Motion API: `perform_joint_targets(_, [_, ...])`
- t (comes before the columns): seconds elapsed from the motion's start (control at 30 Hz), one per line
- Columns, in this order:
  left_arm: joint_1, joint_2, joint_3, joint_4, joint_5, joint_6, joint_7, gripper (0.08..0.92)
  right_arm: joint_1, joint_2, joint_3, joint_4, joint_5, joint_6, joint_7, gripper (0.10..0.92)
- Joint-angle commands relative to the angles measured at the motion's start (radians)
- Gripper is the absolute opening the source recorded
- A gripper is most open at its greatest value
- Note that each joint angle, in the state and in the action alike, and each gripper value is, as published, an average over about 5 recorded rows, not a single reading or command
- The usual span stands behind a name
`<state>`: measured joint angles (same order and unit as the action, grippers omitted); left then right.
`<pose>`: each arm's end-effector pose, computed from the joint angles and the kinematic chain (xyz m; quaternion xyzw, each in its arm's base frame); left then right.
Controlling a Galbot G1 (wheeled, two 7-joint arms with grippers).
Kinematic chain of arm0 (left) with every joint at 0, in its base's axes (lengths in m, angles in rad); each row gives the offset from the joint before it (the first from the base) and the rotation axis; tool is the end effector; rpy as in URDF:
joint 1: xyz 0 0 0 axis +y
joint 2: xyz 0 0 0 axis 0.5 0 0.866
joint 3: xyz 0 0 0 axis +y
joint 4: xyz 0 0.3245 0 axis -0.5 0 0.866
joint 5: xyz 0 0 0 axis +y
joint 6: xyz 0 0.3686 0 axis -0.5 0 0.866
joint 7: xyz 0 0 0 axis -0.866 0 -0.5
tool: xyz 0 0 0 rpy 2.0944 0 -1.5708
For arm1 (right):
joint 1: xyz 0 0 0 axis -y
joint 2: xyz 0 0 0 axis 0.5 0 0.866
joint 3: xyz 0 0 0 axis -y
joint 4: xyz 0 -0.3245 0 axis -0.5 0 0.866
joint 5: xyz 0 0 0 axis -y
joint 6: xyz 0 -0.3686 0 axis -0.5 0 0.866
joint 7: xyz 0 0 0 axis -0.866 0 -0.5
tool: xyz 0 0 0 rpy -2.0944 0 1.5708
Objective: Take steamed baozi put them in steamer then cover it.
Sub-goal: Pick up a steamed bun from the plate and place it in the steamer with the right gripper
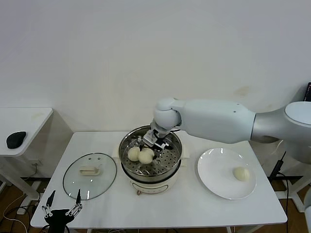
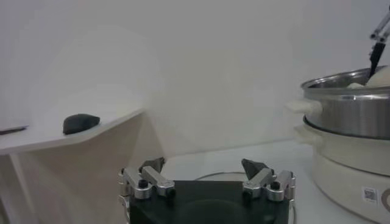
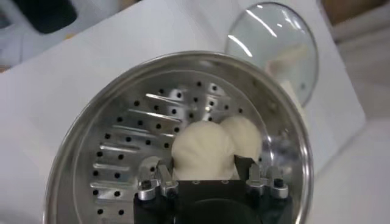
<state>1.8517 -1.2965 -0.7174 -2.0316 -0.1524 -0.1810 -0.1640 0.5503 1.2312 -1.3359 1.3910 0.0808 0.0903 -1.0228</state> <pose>0.1257 0.1047 -0.3287 0.0817 -0.9902 -0.0973 0.0581 0.4865 0.1977 -0.0903 0.6701 -0.2547 0.6948 0.0587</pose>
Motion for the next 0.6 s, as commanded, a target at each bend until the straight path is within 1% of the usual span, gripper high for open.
perform_joint_targets(0.03, [0.003,-0.002,-0.001,0.003,0.000,-0.005,-0.001,0.823,0.002,0.011,-0.023,0.020,-0.063,0.099,-0.037,0.628])
perform_joint_targets(0.43, [0.000,-0.005,0.003,0.007,0.002,-0.008,-0.002,0.823,-0.035,0.000,-0.022,0.023,-0.071,0.106,-0.023,0.633])
perform_joint_targets(0.5, [-0.001,-0.005,0.004,0.008,0.002,-0.008,-0.003,0.823,-0.038,-0.002,-0.017,0.022,-0.066,0.104,-0.015,0.657])
perform_joint_targets(0.6, [-0.004,-0.004,0.006,0.009,0.004,-0.007,-0.003,0.823,-0.033,-0.006,-0.004,0.023,-0.066,0.102,-0.010,0.731])
